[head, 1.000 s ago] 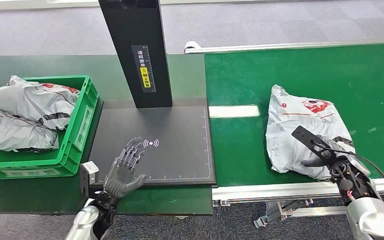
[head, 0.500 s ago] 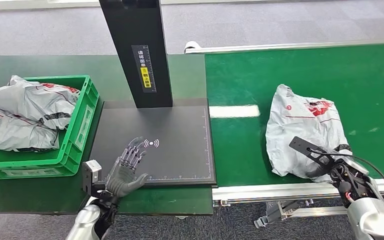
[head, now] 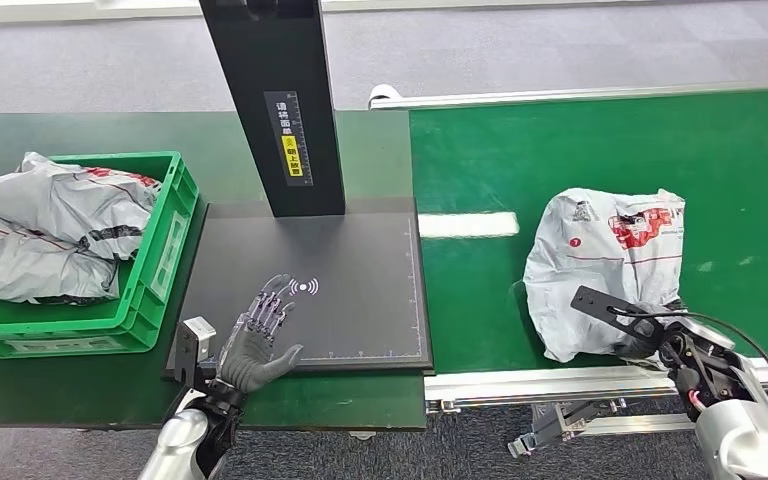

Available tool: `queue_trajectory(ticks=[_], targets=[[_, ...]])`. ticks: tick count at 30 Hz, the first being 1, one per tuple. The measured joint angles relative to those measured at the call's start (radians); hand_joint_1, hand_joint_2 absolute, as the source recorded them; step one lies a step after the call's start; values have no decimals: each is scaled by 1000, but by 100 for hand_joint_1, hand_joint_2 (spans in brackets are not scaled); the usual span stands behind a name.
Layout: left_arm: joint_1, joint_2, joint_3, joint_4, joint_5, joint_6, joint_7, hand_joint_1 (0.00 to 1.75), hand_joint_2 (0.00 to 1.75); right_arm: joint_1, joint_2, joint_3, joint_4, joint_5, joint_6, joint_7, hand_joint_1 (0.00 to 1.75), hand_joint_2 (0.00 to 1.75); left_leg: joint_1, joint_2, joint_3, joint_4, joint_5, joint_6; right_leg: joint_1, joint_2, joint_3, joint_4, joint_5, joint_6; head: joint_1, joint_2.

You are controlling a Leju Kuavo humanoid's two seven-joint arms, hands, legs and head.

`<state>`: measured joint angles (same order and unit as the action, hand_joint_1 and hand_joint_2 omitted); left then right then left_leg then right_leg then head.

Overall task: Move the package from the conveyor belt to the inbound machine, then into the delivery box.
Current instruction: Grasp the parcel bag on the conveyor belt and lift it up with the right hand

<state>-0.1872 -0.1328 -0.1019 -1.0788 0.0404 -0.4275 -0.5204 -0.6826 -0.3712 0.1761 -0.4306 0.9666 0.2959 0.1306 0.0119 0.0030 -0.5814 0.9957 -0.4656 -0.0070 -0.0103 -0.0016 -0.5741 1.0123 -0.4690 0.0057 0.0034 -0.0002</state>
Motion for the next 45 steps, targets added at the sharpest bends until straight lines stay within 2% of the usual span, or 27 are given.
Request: queue_trajectory(ticks=[4,8,12,15,18,23,28,31,36,41,45], targets=[[2,0,0,0,2,-1,-6,0,175,14,1,0,-21,-9,4,-51,175,175,0,0,1,0,0,0,0,0,2,0,0,0,0,0],[12,4,0,-9,2,-1,-16,0,175,35,6,1,-57,-27,-5,-146,175,175,0,1,2,0,0,0,0,1,2,0,0,0,0,0],[23,9,0,-21,2,-2,-19,0,175,48,10,3,-82,-38,-10,-176,175,175,0,2,2,0,0,0,0,1,2,0,0,0,0,0],[32,13,1,-32,4,-3,-22,0,175,61,17,4,-102,-69,-41,-232,175,175,0,2,1,0,0,0,1,1,2,0,0,0,0,0],[43,16,4,-52,8,-8,-26,0,175,72,34,8,-135,-105,-114,-292,175,175,0,2,0,0,0,0,1,1,1,0,0,0,0,0],[68,20,16,-95,2,-9,-42,0,175,75,64,16,-211,-96,-335,-296,175,175,0,0,-1,0,0,0,0,-1,0,0,0,0,0,0],[81,21,30,-125,-3,12,-55,0,175,83,80,18,-281,-91,-399,-305,175,175,0,-1,-2,0,0,0,0,-1,-1,0,0,0,0,0],[93,15,48,-153,17,81,-89,0,175,113,90,13,-342,-88,-484,-344,175,175,0,-1,-2,0,0,0,0,-1,-1,0,0,0,0,0],[122,-3,75,-272,44,236,-162,0,175,195,113,-22,-521,-123,-658,-464,175,175,0,-1,-3,0,0,0,1,-1,-2,0,0,0,0,0],[153,-20,77,-427,38,260,-178,0,175,265,134,-50,-681,-187,-770,-556,175,175,0,-1,-4,0,0,0,1,-1,-3,0,0,0,0,0],[168,-30,76,-526,17,261,-179,0,175,294,150,-53,-757,-209,-803,-599,175,175,0,-1,-4,0,0,0,0,-1,-3,0,0,0,0,0]])
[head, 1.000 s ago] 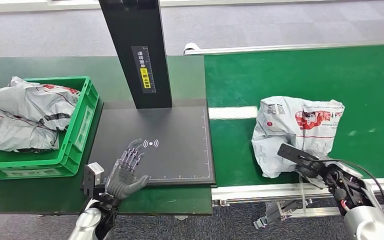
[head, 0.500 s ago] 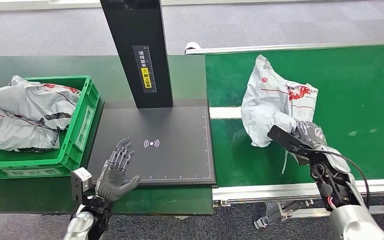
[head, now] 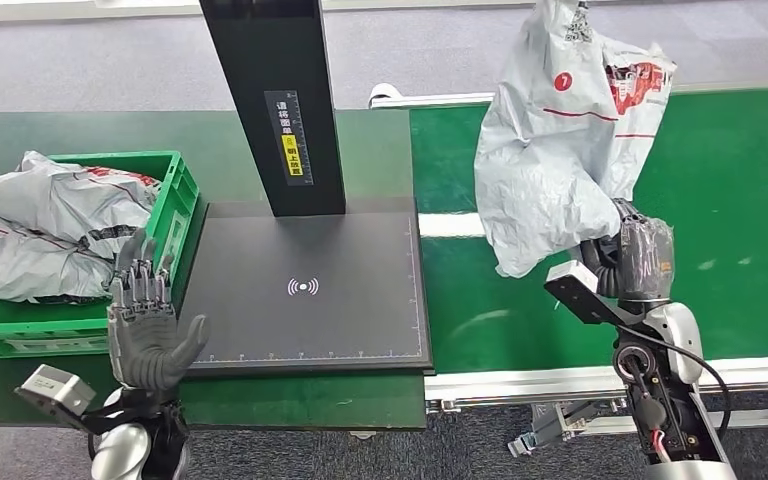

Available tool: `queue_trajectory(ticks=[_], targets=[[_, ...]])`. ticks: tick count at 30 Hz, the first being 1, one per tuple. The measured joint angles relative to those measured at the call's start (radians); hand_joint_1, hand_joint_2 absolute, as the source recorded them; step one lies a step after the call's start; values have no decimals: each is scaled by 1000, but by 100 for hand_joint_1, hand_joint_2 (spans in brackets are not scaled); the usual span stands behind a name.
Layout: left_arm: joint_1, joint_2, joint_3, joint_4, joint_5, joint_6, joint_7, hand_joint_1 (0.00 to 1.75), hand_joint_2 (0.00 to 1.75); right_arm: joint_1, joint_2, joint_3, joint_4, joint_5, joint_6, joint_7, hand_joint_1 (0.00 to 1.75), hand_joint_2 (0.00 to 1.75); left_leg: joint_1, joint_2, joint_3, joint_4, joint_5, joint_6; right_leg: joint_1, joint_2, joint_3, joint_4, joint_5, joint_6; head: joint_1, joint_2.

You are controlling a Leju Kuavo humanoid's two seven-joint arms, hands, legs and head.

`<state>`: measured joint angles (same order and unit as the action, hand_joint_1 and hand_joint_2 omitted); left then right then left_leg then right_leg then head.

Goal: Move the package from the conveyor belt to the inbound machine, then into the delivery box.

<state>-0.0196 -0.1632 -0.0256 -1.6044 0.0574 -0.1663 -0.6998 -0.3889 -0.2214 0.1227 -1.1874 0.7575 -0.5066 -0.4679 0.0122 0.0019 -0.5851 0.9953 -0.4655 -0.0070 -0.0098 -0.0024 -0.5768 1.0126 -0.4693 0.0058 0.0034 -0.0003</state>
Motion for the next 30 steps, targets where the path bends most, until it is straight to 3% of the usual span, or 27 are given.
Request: queue_trajectory(ticks=[7,10,15,19,25,30], targets=[[6,-9,-2,-68,-7,10,0,0,175,11,25,7,-59,-18,23,-35,175,175,0,0,0,0,0,0,0,0,0,0,0,0,0,0],[-2,-16,-5,-76,-22,78,0,0,175,0,52,47,-71,-25,112,-47,175,175,0,1,0,0,0,0,0,0,0,0,0,0,0,0],[-35,-24,-19,-78,-28,179,0,0,175,-61,111,208,-49,-10,296,-44,175,175,1,3,1,0,1,-1,1,1,0,0,0,0,0,0],[-46,-27,-24,-78,-28,195,0,0,175,-101,141,303,-19,-6,329,-41,175,175,1,2,0,0,1,-1,1,0,0,0,0,0,0,0],[-52,-27,-28,-78,-26,197,0,0,175,-127,157,351,7,-4,342,-41,175,175,0,1,0,0,1,-1,0,0,0,0,0,0,0,0],[-61,-27,-29,-74,-10,195,0,0,175,-175,180,433,88,29,529,-39,175,175,1,3,0,0,1,-1,1,2,-1,0,0,0,0,0]])
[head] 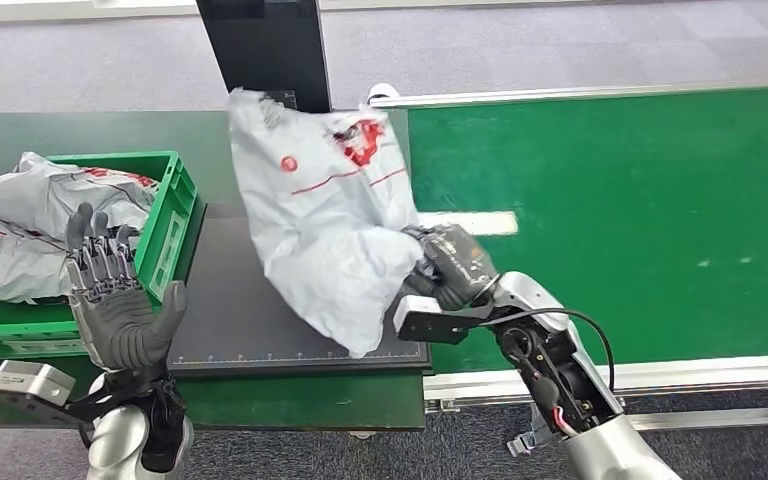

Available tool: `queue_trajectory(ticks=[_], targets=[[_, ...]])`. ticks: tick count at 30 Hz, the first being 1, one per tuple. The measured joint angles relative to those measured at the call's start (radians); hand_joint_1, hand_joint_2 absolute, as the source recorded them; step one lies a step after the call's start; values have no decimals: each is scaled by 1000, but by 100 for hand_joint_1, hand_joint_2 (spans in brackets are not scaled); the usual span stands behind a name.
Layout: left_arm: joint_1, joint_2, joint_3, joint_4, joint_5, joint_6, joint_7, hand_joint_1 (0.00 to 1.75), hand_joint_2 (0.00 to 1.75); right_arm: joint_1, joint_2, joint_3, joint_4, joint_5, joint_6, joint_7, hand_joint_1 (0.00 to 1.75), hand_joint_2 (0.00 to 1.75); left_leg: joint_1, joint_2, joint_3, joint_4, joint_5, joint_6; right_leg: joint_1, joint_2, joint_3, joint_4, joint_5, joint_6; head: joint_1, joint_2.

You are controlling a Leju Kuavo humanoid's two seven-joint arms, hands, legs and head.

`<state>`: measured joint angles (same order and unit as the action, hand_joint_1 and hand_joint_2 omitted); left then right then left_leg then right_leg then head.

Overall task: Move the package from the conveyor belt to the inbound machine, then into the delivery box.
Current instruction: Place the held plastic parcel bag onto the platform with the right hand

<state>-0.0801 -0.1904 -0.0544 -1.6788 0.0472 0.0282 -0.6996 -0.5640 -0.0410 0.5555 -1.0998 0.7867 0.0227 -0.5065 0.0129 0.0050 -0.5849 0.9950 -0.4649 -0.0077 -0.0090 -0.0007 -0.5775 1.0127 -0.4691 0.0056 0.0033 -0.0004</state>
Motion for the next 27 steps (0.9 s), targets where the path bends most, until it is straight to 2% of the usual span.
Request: queue_trajectory(ticks=[7,10,14,22,27], targets=[[-29,-1,-4,36,5,4,0,0,175,-72,67,175,220,7,168,-16,175,175,1,0,0,0,0,0,1,0,0,0,0,0,0,0],[-37,-1,-13,59,9,11,0,0,175,-97,73,237,293,12,208,31,175,175,0,0,0,0,0,0,0,0,0,0,0,0,0,0],[-48,0,-24,89,14,21,0,0,175,-144,75,312,369,39,213,134,175,175,0,0,2,0,0,0,0,0,1,0,0,0,0,0],[-58,0,-35,120,15,27,0,0,175,-199,83,377,436,45,207,159,175,175,0,0,8,0,0,0,0,0,7,-1,0,0,0,0],[-61,0,-45,136,23,31,0,0,175,-218,84,401,469,32,223,211,175,175,0,0,12,0,0,0,0,0,10,-1,0,0,0,0]])
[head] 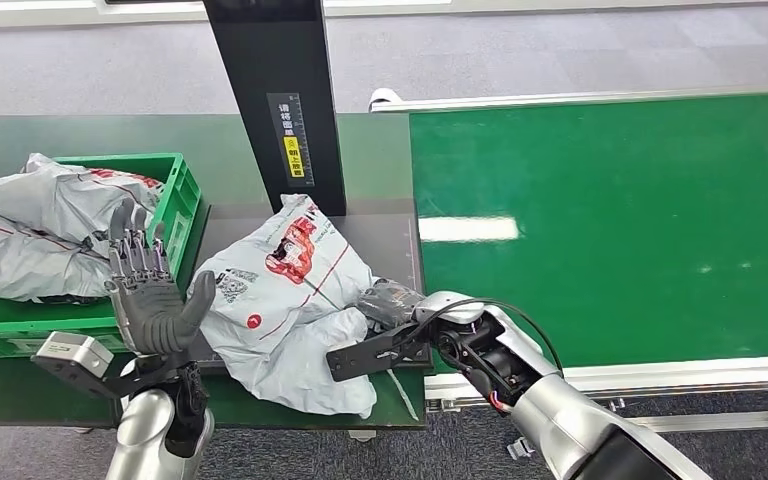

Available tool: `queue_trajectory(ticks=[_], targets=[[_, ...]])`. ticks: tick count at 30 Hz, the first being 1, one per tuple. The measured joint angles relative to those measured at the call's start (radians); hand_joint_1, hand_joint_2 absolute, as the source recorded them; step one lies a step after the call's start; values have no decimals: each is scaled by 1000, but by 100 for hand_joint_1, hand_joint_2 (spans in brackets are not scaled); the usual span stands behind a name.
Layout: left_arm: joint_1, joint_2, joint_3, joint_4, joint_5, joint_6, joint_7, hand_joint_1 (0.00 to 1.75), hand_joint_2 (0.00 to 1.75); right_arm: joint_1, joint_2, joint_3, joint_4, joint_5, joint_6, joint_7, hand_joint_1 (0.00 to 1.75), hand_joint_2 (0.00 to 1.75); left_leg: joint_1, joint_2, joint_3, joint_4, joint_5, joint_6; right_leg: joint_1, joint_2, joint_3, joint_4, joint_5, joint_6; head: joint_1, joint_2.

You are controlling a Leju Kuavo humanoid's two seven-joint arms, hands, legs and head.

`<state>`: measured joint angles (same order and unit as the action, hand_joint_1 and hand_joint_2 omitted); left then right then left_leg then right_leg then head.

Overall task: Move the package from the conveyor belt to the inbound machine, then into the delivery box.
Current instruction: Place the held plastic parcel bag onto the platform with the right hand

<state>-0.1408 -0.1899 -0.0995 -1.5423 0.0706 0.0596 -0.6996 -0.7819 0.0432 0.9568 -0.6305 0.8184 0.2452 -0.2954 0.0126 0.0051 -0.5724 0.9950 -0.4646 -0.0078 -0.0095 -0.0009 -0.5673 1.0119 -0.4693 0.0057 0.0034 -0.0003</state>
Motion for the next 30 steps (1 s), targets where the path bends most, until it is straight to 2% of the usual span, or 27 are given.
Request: queue_trajectory(ticks=[4,6,8,11,12,13,14,18,21,25,30], targets=[[-3,0,-15,17,8,7,0,0,175,-15,-4,21,24,-15,2,34,170,175,0,0,3,0,0,0,0,0,3,0,0,0,0,0],[-3,1,-21,23,11,13,0,0,175,-17,-7,31,29,-15,-34,63,83,175,0,0,5,0,0,0,0,0,5,0,-1,0,0,0],[0,1,-23,23,11,20,0,0,175,-15,-11,35,29,-30,-116,83,0,175,0,0,5,0,0,0,0,0,7,0,0,1,0,0],[19,4,-23,12,6,18,0,0,175,9,-20,-3,21,-95,-340,58,0,175,0,0,4,0,1,1,0,0,6,0,1,1,0,0],[26,5,-23,7,5,13,0,0,175,18,-23,-22,15,-120,-387,48,0,175,0,0,3,0,1,1,0,0,5,0,1,1,0,0],[31,7,-22,5,5,0,0,0,175,25,-27,-43,3,-157,-393,33,0,175,0,0,2,0,1,1,0,0,4,0,2,1,0,0],[35,9,-22,3,7,-19,0,0,175,34,-30,-66,-17,-214,-359,10,0,175,0,0,1,0,1,1,0,0,4,0,2,1,0,0],[36,19,-27,17,2,-105,2,0,175,88,-34,-203,-130,-539,-104,-112,0,175,0,-1,-3,0,1,1,0,0,-2,0,2,1,0,0],[28,31,-41,56,-26,-160,24,0,175,124,-36,-295,-187,-704,33,-157,0,175,0,-1,-6,0,1,1,0,0,-5,0,2,1,0,0],[11,53,-63,121,-84,-204,75,0,175,167,-44,-373,-229,-809,131,-193,0,175,0,0,-9,0,1,1,0,1,-7,0,2,1,0,0],[-14,66,-78,200,-146,-210,101,0,175,201,-58,-430,-260,-854,166,-199,0,175,0,0,-10,0,1,1,0,0,-8,0,2,1,0,0]])
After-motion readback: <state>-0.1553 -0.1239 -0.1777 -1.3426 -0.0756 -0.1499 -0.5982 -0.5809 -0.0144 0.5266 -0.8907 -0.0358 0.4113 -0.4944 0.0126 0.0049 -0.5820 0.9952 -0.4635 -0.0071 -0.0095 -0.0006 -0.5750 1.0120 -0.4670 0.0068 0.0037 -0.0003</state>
